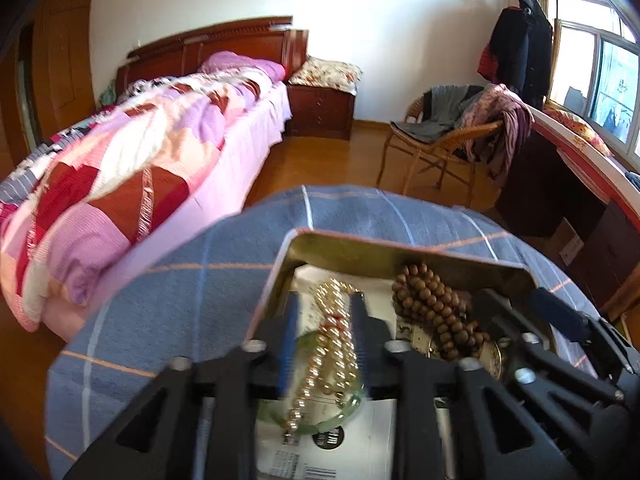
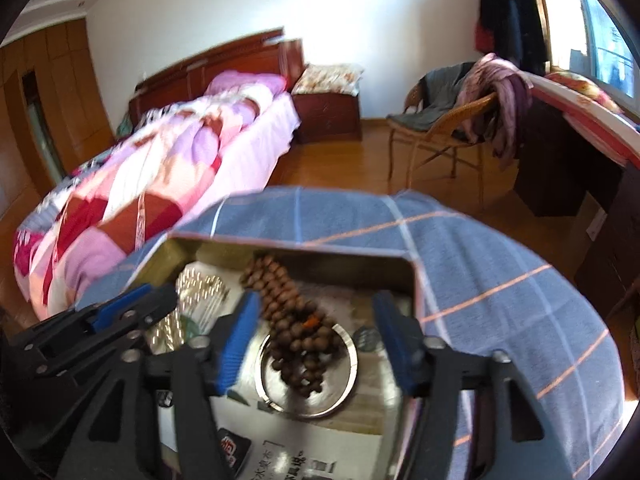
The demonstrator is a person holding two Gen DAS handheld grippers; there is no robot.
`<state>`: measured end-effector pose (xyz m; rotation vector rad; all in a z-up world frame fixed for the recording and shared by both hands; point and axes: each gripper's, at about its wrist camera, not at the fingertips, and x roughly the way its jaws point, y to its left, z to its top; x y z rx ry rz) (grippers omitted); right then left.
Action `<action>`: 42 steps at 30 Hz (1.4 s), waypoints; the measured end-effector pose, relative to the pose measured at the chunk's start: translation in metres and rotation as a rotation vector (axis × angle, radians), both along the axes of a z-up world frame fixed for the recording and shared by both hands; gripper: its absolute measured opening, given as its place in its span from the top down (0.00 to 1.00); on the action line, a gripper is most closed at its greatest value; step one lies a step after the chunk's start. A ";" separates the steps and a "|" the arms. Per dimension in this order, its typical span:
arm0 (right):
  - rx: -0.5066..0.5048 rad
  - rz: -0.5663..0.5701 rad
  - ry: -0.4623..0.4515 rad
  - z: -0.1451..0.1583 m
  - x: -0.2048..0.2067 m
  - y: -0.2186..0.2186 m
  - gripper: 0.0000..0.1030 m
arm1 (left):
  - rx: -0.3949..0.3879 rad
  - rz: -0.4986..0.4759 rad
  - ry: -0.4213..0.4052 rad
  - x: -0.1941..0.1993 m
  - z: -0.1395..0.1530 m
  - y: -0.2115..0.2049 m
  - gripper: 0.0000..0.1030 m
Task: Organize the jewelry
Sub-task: 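Withdraw both tools from the tin back toward the remaining jewelry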
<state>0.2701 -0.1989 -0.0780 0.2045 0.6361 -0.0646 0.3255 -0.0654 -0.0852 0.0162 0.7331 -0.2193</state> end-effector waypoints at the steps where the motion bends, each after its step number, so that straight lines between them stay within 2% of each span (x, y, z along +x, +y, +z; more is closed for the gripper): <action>1: 0.021 -0.009 -0.016 0.002 -0.002 -0.004 0.25 | 0.007 0.017 -0.015 -0.003 0.005 0.003 0.46; 2: 0.049 -0.016 -0.028 0.004 -0.004 -0.009 0.23 | 0.013 0.041 -0.041 -0.008 0.011 0.007 0.34; 4: 0.100 -0.026 -0.037 0.004 -0.005 -0.015 0.15 | 0.017 0.060 -0.067 -0.015 0.018 0.012 0.29; 7: 0.118 -0.039 -0.037 0.003 -0.007 -0.016 0.13 | 0.029 0.066 -0.072 -0.025 0.023 0.020 0.29; 11: 0.074 -0.027 -0.027 0.002 -0.014 -0.006 0.12 | 0.037 0.089 -0.067 -0.044 0.024 0.036 0.29; 18: 0.027 -0.031 -0.012 0.002 -0.049 -0.001 0.11 | 0.051 0.120 -0.059 -0.086 0.020 0.067 0.29; 26: 0.019 -0.041 0.027 -0.002 -0.089 -0.001 0.10 | 0.016 0.183 -0.017 -0.125 0.007 0.097 0.29; 32: -0.024 -0.010 0.056 -0.004 -0.108 0.011 0.10 | 0.025 0.184 0.004 -0.151 -0.003 0.107 0.29; 42: -0.023 0.070 0.121 -0.020 -0.133 0.027 0.10 | 0.027 0.158 0.053 -0.187 -0.021 0.117 0.29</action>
